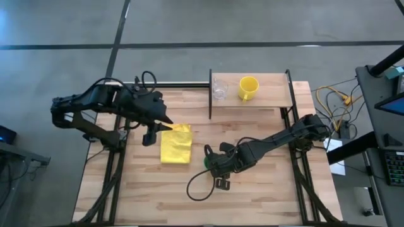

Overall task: Stack small to large cups/mugs on shelf
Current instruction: Put the green cup on the shelf

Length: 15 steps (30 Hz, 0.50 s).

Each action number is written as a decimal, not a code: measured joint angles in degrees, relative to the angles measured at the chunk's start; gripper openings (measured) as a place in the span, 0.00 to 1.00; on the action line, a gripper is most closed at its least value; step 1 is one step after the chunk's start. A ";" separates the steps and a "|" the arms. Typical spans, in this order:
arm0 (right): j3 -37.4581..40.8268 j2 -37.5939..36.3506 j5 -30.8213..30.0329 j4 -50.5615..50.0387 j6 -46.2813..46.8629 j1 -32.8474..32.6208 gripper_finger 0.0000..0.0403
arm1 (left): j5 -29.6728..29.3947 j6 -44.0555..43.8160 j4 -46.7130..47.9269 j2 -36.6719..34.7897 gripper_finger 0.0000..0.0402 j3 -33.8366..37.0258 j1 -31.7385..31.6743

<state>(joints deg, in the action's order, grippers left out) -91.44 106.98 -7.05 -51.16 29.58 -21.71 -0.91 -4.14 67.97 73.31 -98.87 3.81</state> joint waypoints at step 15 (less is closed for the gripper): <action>3.18 0.00 -0.02 3.36 -1.11 0.37 0.25 | -0.02 0.50 -0.54 2.05 0.22 0.04 0.00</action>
<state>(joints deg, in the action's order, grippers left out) -88.27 106.98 -7.07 -47.79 28.47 -21.34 -0.93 -3.64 67.43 75.36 -98.83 3.81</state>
